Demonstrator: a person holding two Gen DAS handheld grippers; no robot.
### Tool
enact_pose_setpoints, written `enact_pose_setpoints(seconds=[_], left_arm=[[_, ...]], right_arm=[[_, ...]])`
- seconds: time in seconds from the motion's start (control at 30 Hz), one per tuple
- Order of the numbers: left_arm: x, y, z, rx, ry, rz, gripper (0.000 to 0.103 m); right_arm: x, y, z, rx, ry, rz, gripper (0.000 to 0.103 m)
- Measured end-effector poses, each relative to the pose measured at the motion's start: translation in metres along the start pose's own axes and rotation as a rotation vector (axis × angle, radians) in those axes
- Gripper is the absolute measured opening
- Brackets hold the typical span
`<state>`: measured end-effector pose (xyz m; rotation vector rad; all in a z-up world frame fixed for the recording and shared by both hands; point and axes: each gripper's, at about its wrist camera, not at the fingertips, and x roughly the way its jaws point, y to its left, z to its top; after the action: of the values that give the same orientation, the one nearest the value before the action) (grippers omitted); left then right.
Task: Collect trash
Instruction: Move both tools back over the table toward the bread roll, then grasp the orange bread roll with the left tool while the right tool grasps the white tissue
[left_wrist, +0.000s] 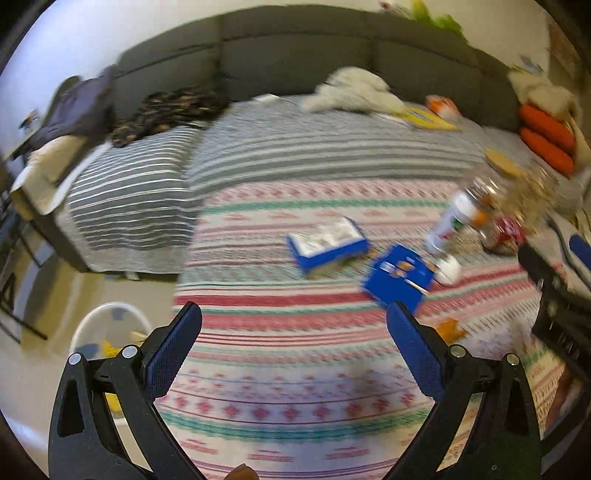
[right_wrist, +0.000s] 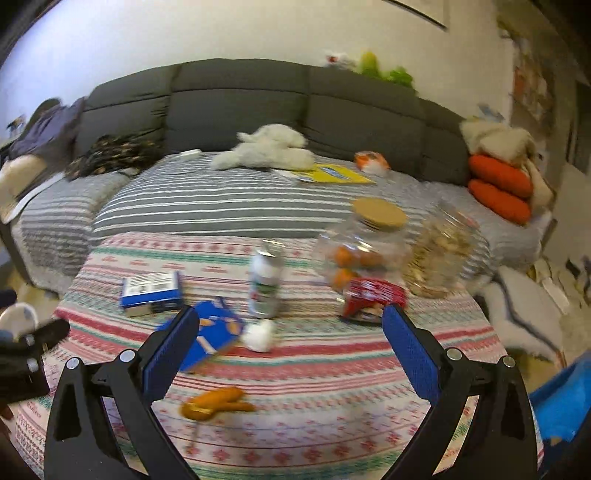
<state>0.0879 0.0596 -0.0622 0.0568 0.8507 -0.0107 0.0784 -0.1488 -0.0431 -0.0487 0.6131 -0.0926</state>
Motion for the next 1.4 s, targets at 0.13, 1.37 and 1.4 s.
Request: enact_pose_setpoints(seconds=[0.13,1.37,1.4], left_arm=[[0.018,-0.036,-0.007,0.093,0.067,-0.088,0.096],[0.008,-0.019,-0.003,0.040,0.002,-0.224,0.020],[0.006,-0.016,-0.002,0.037,-0.005,-0.224,0.020]], right_arm=[[0.012,-0.037,-0.001,0.093,0.057,-0.032,0.096],[0.132,0.012,-0.026,-0.050,0.248,0.280,0.070],[0.136,0.014,-0.028,-0.049,0.257,0.284,0.067]])
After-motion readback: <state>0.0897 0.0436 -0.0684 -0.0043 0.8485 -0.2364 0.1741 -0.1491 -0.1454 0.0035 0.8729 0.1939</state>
